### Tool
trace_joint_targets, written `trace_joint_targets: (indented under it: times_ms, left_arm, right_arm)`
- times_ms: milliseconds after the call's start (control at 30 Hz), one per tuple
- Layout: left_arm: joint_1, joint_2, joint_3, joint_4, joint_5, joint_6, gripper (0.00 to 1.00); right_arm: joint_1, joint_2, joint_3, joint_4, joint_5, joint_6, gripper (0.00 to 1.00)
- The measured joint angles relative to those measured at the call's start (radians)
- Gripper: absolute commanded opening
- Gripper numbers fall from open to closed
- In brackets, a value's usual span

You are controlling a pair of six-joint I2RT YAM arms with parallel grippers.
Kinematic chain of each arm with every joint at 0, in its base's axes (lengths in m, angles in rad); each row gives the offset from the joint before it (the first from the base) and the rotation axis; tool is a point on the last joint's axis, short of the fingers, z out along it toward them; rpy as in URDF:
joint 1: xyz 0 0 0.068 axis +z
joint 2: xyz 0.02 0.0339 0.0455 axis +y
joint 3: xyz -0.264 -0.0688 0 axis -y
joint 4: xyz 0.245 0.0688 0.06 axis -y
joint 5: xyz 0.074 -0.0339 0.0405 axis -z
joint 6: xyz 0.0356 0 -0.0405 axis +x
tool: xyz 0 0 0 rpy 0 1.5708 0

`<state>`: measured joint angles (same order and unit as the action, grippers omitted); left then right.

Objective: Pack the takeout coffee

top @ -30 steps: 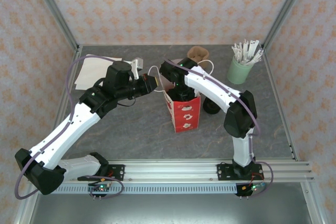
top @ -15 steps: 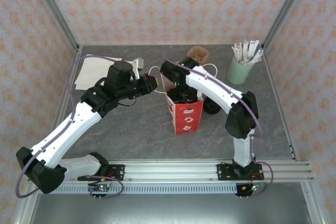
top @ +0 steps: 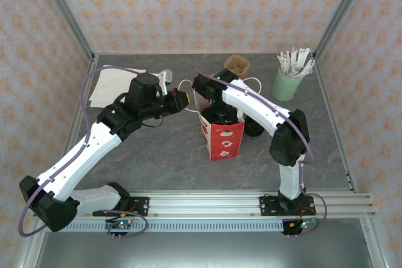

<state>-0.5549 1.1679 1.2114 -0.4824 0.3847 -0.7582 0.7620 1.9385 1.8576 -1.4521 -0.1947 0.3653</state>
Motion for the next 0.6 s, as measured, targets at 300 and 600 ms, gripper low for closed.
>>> trace_joint_targets:
  times_ms: [300, 600]
  left_arm:
    - [0.0, 0.0, 0.0, 0.0, 0.0, 0.0, 0.07]
    - [0.0, 0.0, 0.0, 0.0, 0.0, 0.0, 0.07]
  right_arm:
    - [0.0, -0.008, -0.011, -0.007, -0.012, 0.0, 0.79]
    - [0.0, -0.01, -0.022, -0.01, -0.016, 0.0, 0.79]
